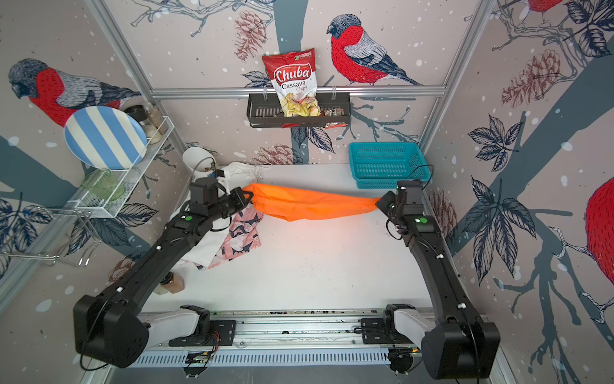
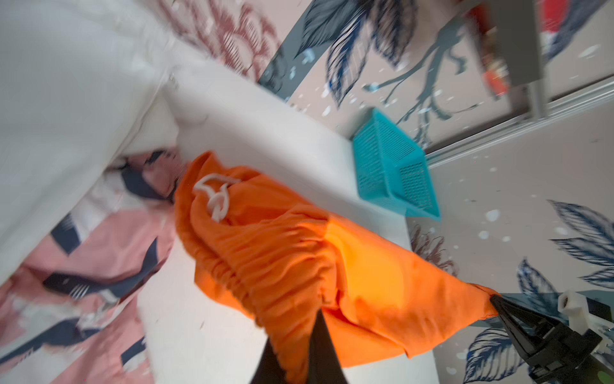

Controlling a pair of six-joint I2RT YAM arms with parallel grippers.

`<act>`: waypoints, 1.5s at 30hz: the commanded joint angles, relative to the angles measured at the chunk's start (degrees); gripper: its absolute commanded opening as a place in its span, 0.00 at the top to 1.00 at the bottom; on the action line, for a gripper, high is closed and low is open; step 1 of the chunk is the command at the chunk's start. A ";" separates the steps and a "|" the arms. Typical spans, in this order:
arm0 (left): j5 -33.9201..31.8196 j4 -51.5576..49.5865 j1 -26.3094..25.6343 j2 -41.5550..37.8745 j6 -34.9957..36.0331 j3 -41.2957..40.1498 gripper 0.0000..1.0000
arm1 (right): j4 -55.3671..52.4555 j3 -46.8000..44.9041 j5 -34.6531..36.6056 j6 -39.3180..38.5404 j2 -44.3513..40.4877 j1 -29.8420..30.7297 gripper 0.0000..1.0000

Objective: Roll up the shorts
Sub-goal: Fold the shorts at the center of the board.

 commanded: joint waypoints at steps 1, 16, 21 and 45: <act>-1.64 -5.94 -0.02 -1.20 4.32 10.07 1.00 | 3.38 7.00 3.83 -2.98 -4.56 -1.46 1.00; -8.72 -6.09 0.05 -8.06 5.03 34.86 1.00 | 23.19 21.54 14.48 -11.37 -17.52 -1.77 1.00; -7.03 -3.20 0.01 0.85 3.92 39.13 1.00 | 22.84 23.39 20.52 -11.95 -9.17 -1.82 1.00; -3.31 0.78 -0.01 24.26 3.26 54.68 1.00 | 40.18 21.83 4.39 13.28 7.54 -23.52 1.00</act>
